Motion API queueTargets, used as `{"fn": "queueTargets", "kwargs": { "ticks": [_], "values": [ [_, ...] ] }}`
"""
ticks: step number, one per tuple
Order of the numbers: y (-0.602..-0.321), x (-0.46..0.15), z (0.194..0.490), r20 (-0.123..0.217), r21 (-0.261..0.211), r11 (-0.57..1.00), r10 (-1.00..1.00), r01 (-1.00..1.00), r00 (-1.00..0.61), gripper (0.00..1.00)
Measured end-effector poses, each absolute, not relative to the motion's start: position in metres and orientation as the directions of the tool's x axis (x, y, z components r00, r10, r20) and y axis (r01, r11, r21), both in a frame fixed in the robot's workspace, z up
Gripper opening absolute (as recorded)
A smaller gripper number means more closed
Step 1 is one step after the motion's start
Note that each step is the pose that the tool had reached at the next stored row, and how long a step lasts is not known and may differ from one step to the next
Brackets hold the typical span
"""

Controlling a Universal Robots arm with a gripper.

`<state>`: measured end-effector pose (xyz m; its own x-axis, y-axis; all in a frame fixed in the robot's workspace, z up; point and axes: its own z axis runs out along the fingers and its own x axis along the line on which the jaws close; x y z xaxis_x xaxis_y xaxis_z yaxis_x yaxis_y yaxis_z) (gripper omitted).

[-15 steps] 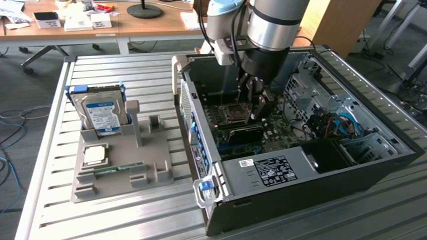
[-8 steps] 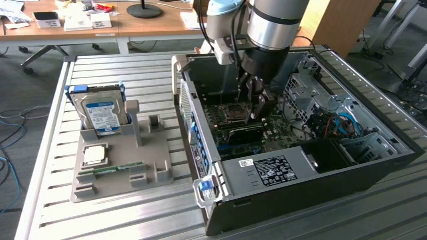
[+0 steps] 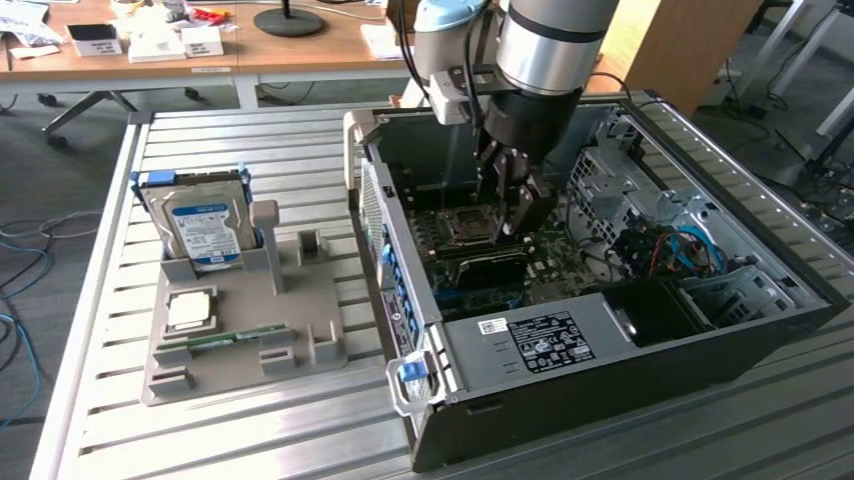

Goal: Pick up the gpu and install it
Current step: 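Insert the gpu into the slot, then press down on the gpu until it lock into place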

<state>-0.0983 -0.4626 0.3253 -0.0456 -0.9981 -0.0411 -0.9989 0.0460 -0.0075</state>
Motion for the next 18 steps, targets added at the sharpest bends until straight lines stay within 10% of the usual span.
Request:
{"fn": "queueTargets", "kwargs": {
  "ticks": [18],
  "values": [
    [-0.4626, -0.0983, 0.3254, -0.041, -0.007, 0.046, -0.998, -0.999, -0.046, 0.67]
  ]
}}
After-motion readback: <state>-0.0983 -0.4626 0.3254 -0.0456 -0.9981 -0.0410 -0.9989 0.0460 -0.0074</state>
